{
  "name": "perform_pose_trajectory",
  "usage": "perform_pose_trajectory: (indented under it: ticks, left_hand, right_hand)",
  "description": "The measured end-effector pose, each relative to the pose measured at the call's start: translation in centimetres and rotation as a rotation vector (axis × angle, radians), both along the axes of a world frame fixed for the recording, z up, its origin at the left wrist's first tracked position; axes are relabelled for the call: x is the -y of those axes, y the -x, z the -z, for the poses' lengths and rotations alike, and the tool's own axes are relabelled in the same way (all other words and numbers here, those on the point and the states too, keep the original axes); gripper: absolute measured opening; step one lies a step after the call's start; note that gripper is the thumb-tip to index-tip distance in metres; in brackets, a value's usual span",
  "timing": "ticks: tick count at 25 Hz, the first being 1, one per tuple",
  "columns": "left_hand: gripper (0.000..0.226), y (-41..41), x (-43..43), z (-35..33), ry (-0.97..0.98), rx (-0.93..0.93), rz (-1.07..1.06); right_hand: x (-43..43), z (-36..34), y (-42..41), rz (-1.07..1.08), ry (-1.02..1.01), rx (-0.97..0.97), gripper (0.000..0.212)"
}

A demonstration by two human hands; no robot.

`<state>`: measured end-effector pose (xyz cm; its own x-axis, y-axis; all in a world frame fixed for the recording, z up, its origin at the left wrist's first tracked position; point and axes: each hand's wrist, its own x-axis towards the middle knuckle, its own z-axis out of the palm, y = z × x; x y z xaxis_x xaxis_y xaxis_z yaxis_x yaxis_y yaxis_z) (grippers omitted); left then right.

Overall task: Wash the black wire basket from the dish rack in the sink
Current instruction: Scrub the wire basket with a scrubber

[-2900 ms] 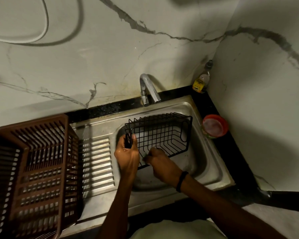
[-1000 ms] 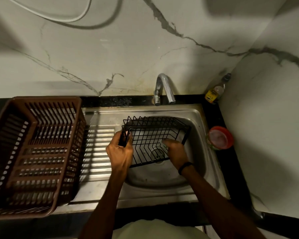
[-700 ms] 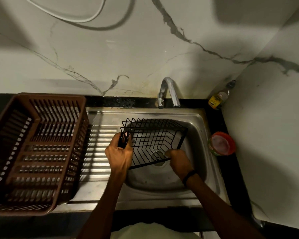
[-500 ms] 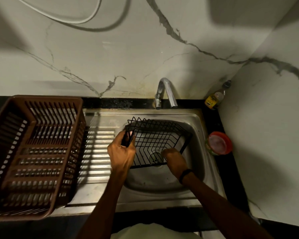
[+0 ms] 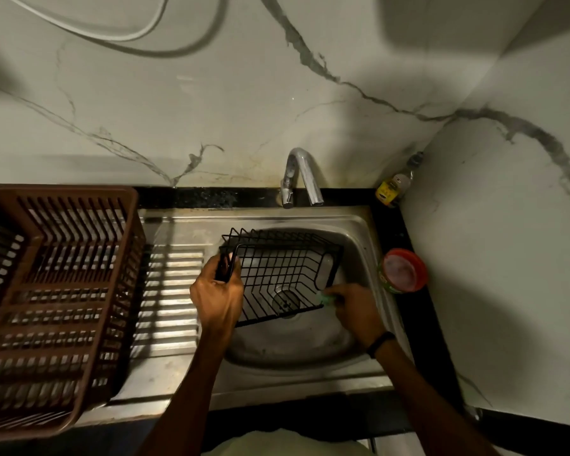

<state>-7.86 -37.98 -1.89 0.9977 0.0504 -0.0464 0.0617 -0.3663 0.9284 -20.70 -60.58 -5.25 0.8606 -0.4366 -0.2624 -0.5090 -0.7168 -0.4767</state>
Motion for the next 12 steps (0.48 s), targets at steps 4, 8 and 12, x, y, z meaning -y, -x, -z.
perform_pose_trajectory:
  ticks: [4,8,12]
  left_hand:
    - [0.02,0.3,0.8,0.4,0.052,0.0,-0.035]
    - [0.025,0.6,1.5,1.0,0.151,-0.07,-0.089]
    - [0.031,0.4,1.6,1.7,0.276,-0.155,-0.177]
  right_hand:
    - [7.2,-2.8,1.3,0.41,0.099,0.221,0.027]
    - [12.9,-2.2,0.7,0.624,0.081,0.034,0.034]
    - [16.0,3.6,-0.3,0.516,-0.284,0.035,0.018]
